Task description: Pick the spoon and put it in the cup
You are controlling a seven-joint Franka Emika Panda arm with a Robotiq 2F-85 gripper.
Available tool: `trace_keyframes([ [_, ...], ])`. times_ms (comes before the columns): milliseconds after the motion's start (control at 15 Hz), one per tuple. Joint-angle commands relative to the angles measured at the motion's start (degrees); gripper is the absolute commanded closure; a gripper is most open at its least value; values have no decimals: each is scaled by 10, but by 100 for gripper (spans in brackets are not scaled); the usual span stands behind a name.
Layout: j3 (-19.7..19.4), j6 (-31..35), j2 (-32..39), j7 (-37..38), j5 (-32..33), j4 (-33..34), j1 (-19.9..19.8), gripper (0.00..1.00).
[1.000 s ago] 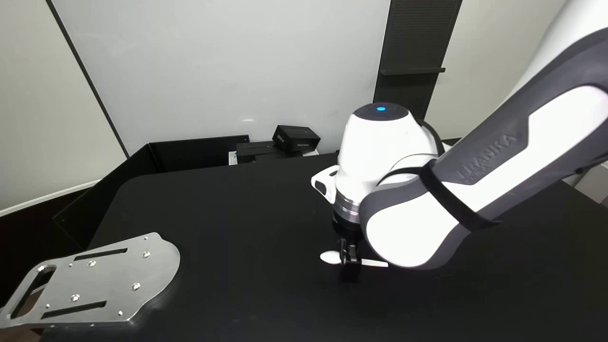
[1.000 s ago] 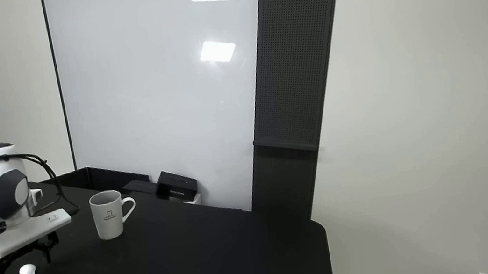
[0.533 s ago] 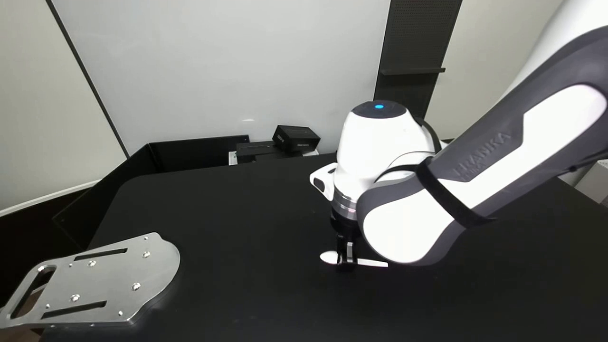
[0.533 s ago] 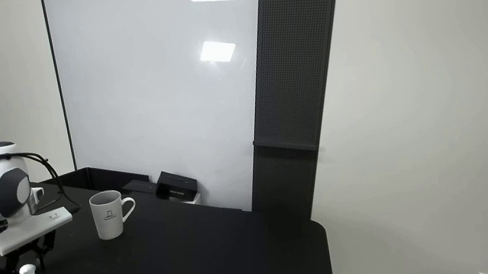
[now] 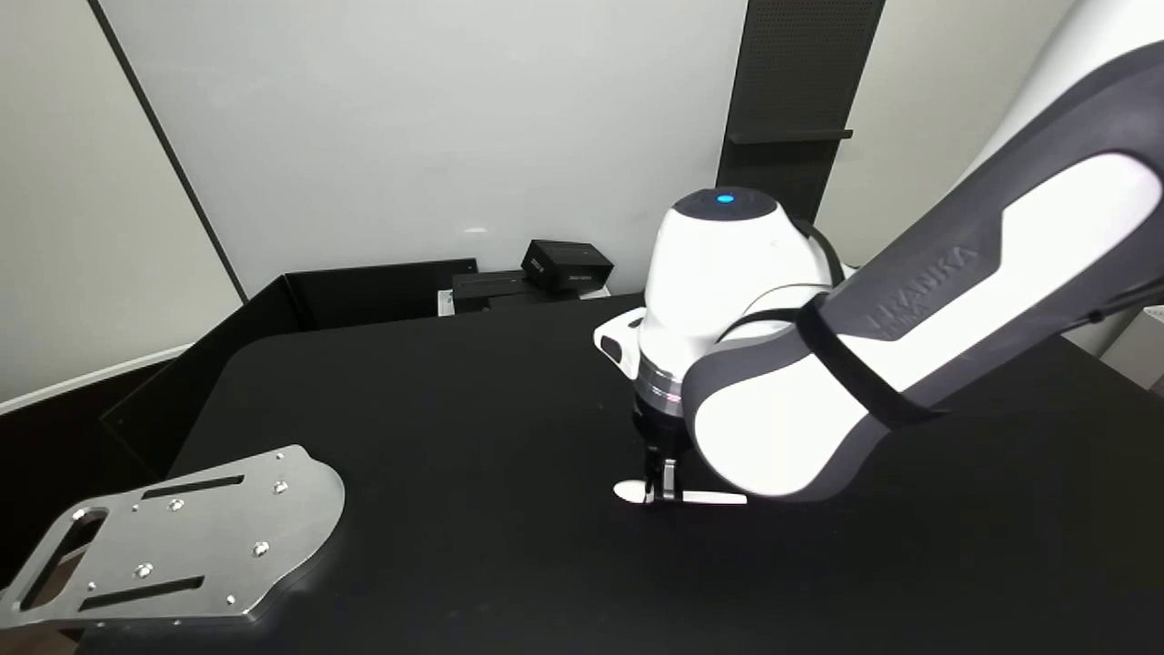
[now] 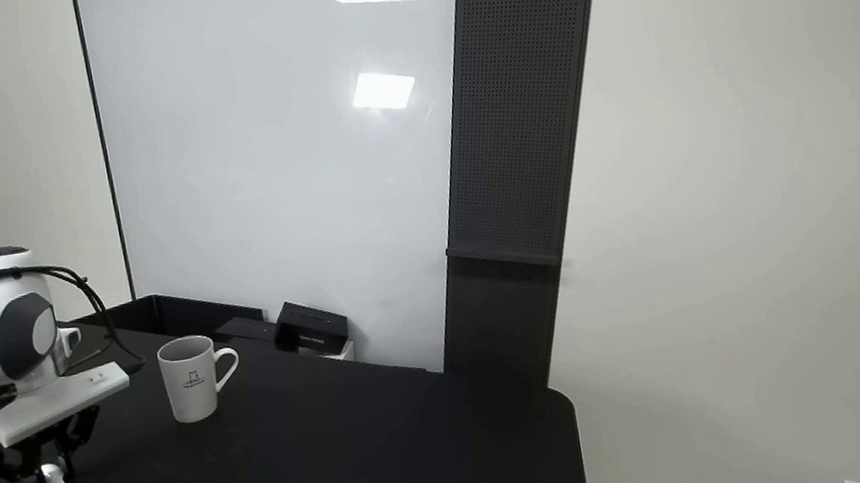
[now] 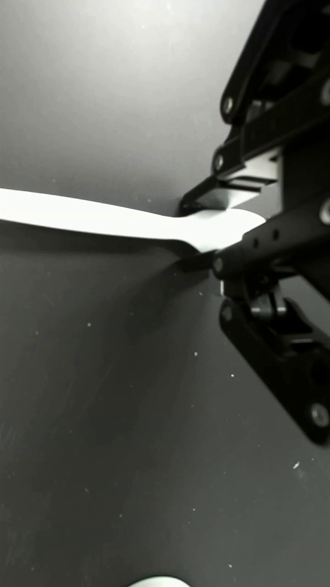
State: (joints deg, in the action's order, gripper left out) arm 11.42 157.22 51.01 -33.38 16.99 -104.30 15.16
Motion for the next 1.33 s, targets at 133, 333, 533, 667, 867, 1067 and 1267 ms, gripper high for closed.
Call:
trace_keyframes([
  [133, -5, -24, -45, 27, 11, -6, -10, 93],
  [333, 2, -12, -78, 28, 5, -18, -22, 93],
  [533, 8, 9, -113, 30, 2, -27, -33, 93],
  [667, 14, 37, -135, 30, -2, -34, -43, 93],
  [867, 17, 91, -163, 38, -7, -47, -59, 93],
  [1067, 25, 162, -181, 54, -19, -65, -85, 93],
  [1267, 73, 239, -180, 55, -46, -83, -147, 93],
])
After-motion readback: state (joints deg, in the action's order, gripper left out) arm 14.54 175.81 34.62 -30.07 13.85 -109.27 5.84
